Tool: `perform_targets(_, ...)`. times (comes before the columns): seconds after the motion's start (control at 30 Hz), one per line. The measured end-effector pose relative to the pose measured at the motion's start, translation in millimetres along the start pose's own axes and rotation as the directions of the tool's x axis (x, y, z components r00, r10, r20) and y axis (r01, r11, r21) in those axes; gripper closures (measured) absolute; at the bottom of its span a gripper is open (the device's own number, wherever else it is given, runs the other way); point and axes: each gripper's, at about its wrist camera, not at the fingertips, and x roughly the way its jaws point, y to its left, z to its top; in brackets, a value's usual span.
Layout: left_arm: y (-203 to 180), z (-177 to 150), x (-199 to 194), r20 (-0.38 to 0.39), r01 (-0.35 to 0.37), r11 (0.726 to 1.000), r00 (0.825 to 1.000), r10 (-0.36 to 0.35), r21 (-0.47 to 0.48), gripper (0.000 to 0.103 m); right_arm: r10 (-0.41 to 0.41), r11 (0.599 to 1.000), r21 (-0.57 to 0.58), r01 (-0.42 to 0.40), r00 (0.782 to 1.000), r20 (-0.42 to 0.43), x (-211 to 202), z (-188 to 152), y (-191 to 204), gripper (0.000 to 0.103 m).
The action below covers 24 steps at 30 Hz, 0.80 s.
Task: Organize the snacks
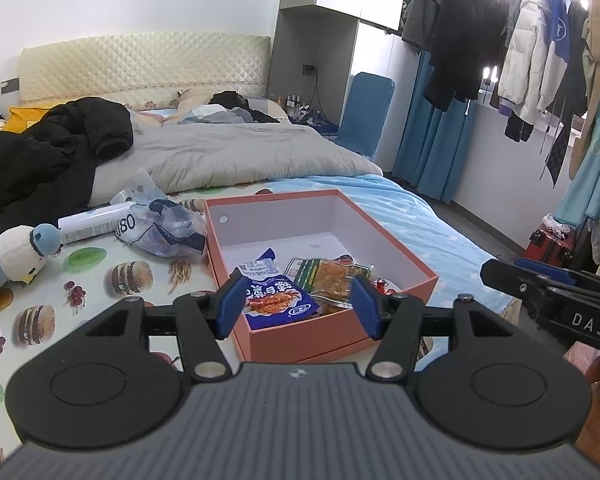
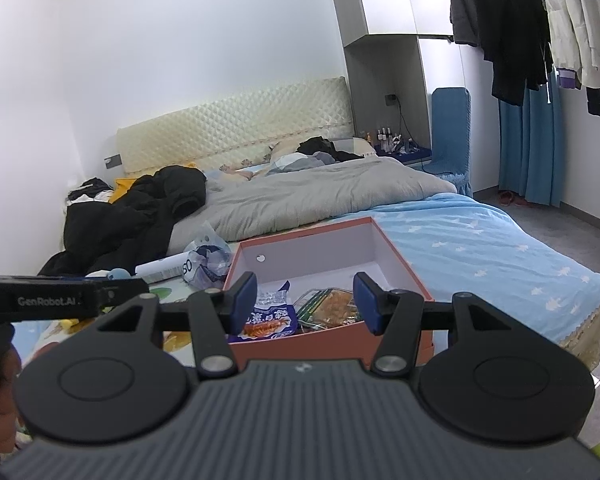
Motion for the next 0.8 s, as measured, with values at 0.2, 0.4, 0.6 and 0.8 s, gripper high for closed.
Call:
perform_targets(0.2, 3, 5, -8, 0.014, -0.023, 1.000, 1.000, 0.023, -0.011, 0.009, -0.003, 1.000, -0.002, 0.003, 1.000, 0.013, -4, 3, 0, 0.047)
perform_targets(0.4, 3, 6, -12, 0.013, -0.021, 1.000, 1.000, 0.022, -0.014, 0.005, 0.000, 1.000, -0.002, 0.000, 1.000, 0.012, -7, 1, 0, 0.047)
perform_targets(0.6, 6, 4, -12, 0.001, -0.031, 0.999, 1.000, 0.031, -0.030, 0.005, -0.016, 1.000, -0.004, 0.016, 1.000, 0.000, -5, 2, 1, 0.047)
perform_targets(0.8, 10, 4, -13, -0.006, -0.033, 0.999, 0.999, 0.033, -0.040, 0.005, -0.016, 1.000, -0.003, 0.016, 1.000, -0.005, -4, 2, 1, 0.047)
